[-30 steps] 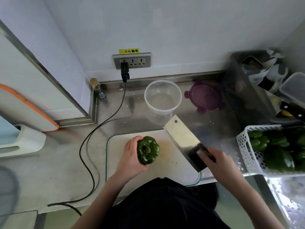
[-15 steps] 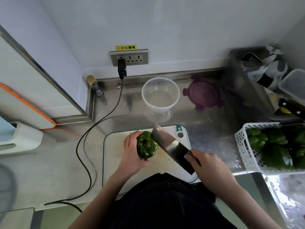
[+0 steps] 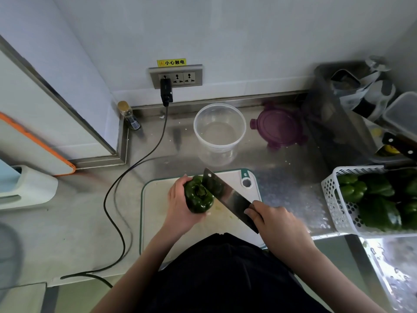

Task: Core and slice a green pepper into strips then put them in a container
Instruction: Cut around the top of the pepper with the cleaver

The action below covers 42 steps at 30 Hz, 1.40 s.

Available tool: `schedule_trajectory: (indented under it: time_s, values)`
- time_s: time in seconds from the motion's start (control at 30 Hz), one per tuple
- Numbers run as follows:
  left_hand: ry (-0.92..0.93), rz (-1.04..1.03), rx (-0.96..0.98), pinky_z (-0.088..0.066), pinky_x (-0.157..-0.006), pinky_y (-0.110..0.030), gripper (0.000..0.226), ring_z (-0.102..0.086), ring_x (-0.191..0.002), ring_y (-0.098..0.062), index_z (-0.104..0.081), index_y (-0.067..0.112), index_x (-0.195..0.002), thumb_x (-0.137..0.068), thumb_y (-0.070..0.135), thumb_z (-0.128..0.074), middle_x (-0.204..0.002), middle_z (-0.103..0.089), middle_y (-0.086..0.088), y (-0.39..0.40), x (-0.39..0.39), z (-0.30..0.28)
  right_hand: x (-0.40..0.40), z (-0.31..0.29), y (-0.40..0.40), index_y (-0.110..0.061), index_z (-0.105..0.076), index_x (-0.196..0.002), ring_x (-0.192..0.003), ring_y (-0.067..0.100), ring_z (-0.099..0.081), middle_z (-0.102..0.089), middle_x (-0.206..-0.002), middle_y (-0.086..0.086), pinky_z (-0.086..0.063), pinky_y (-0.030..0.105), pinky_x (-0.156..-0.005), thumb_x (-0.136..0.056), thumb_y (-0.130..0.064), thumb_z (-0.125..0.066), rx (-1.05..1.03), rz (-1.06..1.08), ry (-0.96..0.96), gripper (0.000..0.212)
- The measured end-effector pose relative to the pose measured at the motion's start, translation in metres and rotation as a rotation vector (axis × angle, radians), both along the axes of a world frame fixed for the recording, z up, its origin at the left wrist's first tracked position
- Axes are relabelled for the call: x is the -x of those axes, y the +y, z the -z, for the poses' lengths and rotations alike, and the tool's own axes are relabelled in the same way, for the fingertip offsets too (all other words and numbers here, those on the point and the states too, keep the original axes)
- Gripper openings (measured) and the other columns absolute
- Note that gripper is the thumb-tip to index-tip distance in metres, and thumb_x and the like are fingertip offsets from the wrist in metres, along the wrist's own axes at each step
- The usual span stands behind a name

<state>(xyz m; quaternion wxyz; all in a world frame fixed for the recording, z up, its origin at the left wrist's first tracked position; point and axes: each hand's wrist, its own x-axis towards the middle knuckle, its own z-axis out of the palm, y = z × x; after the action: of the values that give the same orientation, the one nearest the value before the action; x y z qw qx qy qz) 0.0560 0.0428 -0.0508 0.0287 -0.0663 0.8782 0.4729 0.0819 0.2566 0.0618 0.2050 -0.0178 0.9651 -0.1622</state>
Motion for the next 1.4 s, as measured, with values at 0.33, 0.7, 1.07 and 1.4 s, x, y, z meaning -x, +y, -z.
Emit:
schedule_trajectory:
  time_s: [0.33,0.7,1.07,1.4]
  values:
    - [-0.069,0.01,-0.048,-0.034,-0.092,-0.03,0.086,-0.033,-0.114,-0.016,-0.036,0.026,-0.12,-0.051,0.004,-0.082,-0.116,-0.038,0.008,-0.003,0.007,-0.004,0.018,-0.012,-0.002,-0.02,-0.046,-0.085,-0.071,0.027,-0.058,-0.058,-0.076,0.003,-0.052,0.042,-0.067,-0.1,-0.046,-0.032,-0.038,-0.058,-0.017,0.032]
    - [-0.104,0.0,-0.119,-0.041,-0.093,-0.038,0.085,-0.04,-0.115,-0.022,-0.033,0.032,-0.115,-0.051,0.003,-0.082,-0.114,-0.04,0.006,-0.007,0.009,-0.007,0.042,-0.025,-0.009,-0.019,-0.053,-0.092,-0.075,0.028,-0.058,-0.06,-0.086,0.005,-0.052,0.041,-0.07,-0.1,-0.037,-0.035,-0.082,-0.119,-0.068,0.028]
    - [-0.137,-0.016,-0.131,-0.034,-0.089,-0.028,0.083,-0.032,-0.112,-0.012,-0.031,0.036,-0.114,-0.056,0.002,-0.079,-0.107,-0.033,0.022,-0.004,0.007,-0.01,0.047,-0.029,-0.003,-0.019,-0.053,-0.085,-0.069,0.023,-0.057,-0.058,-0.076,0.001,-0.051,0.038,-0.066,-0.1,-0.038,-0.036,-0.031,-0.084,-0.055,0.03]
    - [-0.134,-0.014,-0.122,-0.035,-0.086,-0.029,0.083,-0.034,-0.112,-0.013,-0.031,0.033,-0.114,-0.054,0.003,-0.08,-0.115,-0.038,0.008,-0.006,0.009,-0.006,0.044,-0.018,-0.006,-0.019,-0.05,-0.083,-0.065,0.019,-0.054,-0.056,-0.075,0.0,-0.047,0.036,-0.061,-0.101,-0.035,-0.037,-0.012,-0.095,-0.063,0.028]
